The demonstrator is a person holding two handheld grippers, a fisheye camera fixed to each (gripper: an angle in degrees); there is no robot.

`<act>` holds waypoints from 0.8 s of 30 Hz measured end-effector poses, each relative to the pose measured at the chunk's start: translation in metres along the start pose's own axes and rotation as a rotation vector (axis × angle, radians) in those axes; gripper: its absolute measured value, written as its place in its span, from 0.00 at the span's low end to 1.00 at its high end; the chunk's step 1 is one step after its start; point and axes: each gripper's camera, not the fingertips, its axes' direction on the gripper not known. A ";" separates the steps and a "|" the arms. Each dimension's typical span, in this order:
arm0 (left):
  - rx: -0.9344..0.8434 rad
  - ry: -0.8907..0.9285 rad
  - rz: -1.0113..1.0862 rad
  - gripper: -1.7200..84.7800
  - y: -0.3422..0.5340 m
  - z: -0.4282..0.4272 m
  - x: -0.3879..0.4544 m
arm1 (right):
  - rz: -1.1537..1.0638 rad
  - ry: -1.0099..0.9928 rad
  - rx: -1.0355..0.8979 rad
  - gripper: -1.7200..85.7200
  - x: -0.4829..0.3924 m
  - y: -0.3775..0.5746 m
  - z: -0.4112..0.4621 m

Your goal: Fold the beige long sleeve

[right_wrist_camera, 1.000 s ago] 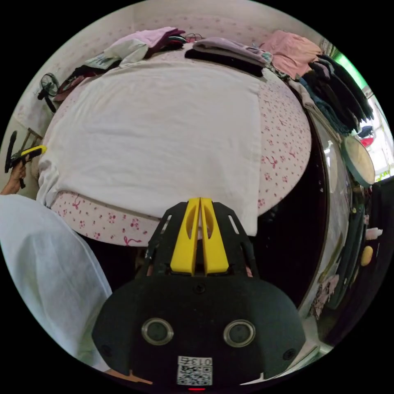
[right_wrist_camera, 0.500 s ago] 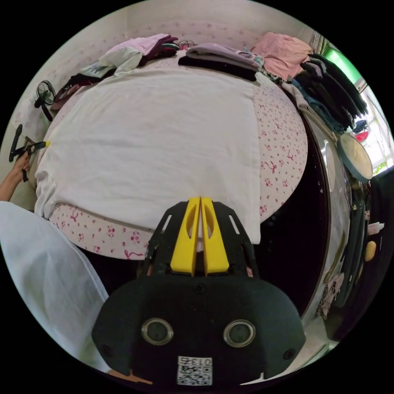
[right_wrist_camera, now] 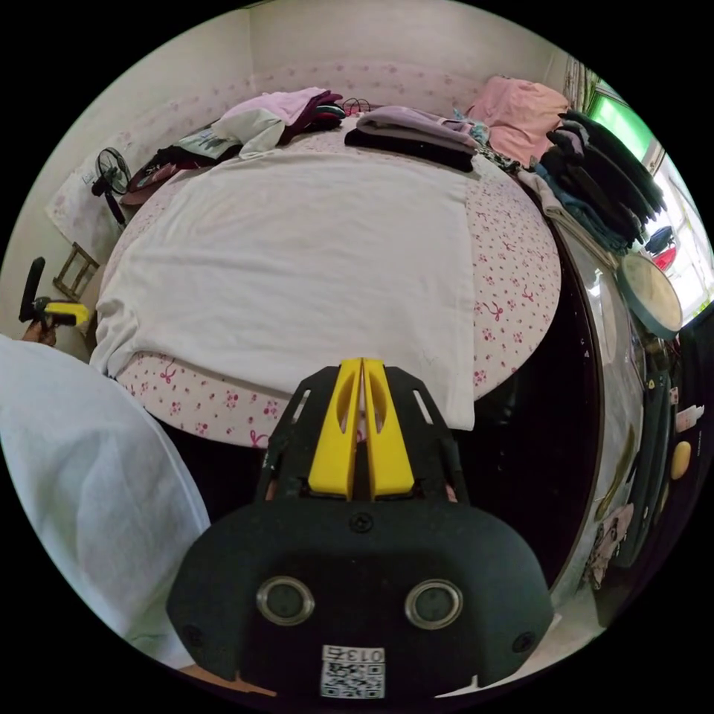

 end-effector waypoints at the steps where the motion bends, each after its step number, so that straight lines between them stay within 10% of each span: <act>1: -0.071 -0.002 0.040 0.10 0.008 0.009 0.008 | -0.001 -0.001 0.000 0.02 -0.001 0.002 -0.001; 14: -0.328 -0.273 0.245 0.10 -0.008 0.113 0.038 | -0.079 0.032 -0.034 0.02 -0.021 0.035 -0.007; 24: -0.306 0.006 0.263 0.03 -0.009 0.035 0.003 | -0.065 0.005 0.030 0.08 -0.032 0.043 -0.016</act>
